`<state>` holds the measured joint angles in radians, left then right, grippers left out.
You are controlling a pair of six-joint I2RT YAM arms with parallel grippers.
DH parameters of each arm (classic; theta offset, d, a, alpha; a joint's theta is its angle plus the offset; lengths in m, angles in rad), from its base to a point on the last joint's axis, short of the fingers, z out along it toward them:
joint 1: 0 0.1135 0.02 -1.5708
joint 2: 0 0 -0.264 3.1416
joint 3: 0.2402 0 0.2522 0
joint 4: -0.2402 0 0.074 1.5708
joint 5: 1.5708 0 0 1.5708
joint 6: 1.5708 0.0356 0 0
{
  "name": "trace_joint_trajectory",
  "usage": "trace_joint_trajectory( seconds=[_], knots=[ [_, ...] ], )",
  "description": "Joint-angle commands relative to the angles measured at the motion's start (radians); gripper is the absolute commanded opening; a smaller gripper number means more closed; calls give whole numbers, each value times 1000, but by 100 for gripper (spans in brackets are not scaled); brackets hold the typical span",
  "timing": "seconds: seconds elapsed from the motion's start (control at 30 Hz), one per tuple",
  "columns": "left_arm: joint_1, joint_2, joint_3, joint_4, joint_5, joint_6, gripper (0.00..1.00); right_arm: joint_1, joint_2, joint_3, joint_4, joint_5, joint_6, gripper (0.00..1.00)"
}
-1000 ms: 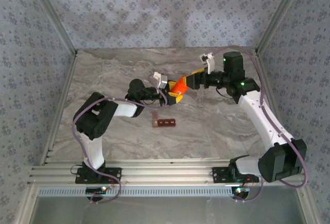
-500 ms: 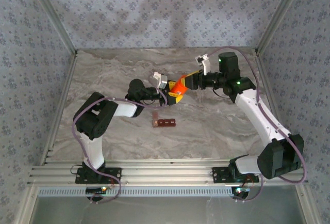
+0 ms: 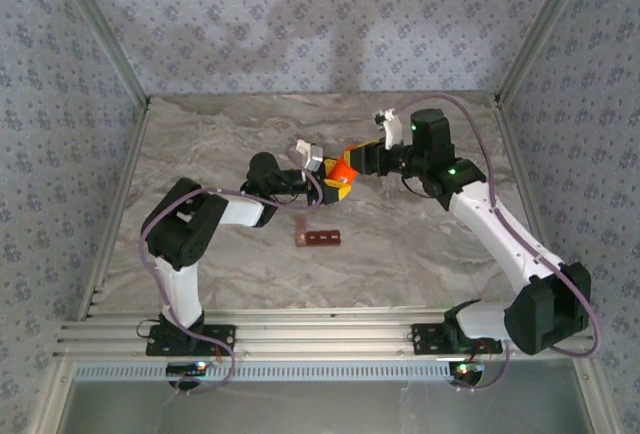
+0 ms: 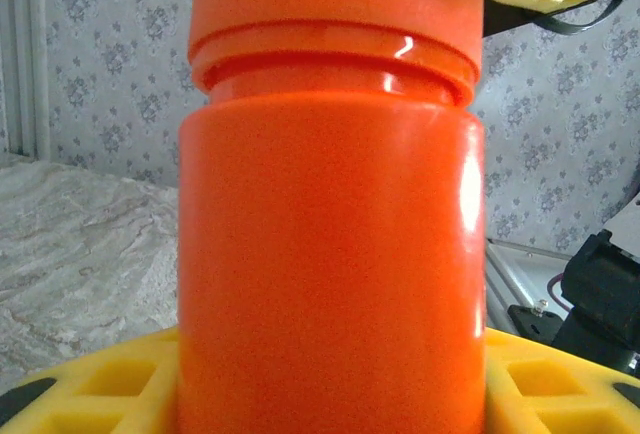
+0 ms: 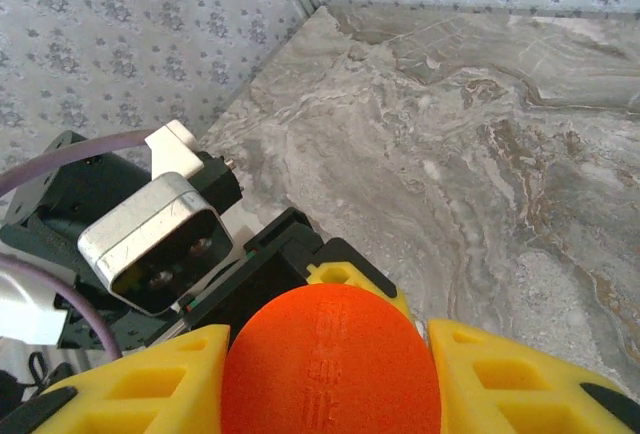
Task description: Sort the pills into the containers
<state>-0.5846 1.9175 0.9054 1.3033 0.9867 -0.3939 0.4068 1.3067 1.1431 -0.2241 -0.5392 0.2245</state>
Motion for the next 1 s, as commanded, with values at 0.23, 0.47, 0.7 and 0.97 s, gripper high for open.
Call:
trace_joint_trajectory(
  seconds=[0.23,0.47,0.7,0.97],
  knots=[
    [-23,-25,30,105,-2,1,0,54,69,41,-135,-3,45,41],
    [-24,-5,43,105,-3,-5,0,-2,72,151,-165,-43,67,58],
    [-23,5,55,105,-2,-11,0,-47,18,208,-209,-68,46,77],
    [-27,0,55,105,6,-14,0,-89,-112,105,-165,-16,-88,78]
  ],
)
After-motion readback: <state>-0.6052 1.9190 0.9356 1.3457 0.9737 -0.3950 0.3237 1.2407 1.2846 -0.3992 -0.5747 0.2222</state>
